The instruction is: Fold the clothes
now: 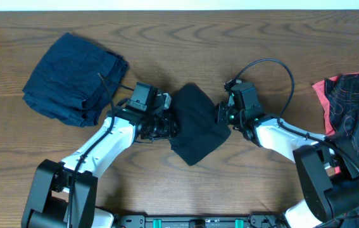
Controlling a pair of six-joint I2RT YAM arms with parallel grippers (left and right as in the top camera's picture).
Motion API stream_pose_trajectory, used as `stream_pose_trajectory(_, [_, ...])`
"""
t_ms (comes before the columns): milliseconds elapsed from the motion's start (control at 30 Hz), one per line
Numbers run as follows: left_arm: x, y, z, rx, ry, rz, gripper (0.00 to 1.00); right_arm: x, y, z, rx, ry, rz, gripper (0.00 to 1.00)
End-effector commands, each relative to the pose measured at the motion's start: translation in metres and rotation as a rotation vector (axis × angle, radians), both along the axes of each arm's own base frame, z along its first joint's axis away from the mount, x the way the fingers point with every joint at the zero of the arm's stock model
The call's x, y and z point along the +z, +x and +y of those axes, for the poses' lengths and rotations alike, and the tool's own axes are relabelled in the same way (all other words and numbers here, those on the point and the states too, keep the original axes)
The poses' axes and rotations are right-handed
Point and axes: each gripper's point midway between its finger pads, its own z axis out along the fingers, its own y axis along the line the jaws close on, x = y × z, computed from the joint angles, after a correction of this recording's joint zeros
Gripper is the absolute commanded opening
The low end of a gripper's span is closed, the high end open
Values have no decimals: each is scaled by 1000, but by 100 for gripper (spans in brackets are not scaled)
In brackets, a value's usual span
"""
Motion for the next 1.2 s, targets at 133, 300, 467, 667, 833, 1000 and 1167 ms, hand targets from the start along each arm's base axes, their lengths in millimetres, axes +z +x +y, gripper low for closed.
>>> stream_pose_trajectory(133, [-11, 15, 44, 74, 196, -56, 45, 1, -66, 53, 217, 131, 192, 1])
stream_pose_trajectory(300, [7, 12, 65, 157, 99, 35, 61, 21, -60, 17, 89, -35, 124, 1])
stream_pose_trajectory(467, [29, 10, 86, 240, -50, 72, 65, 76, -44, 4, 76, -25, -54, 5])
stream_pose_trajectory(667, [30, 14, 115, 318, -73, 72, 82, 95, -57, 28, 142, 125, -28, 7])
stream_pose_trajectory(833, [12, 8, 112, 271, -73, 120, 89, 74, -62, 46, 177, 138, 29, 6])
stream_pose_trajectory(1000, [-8, 10, 103, 225, -125, 164, 90, 41, -67, 68, 216, 194, 127, 2])
stream_pose_trajectory(1167, [-27, 12, 93, 214, -196, 216, 91, 6, -69, 68, 184, 178, 213, 1])
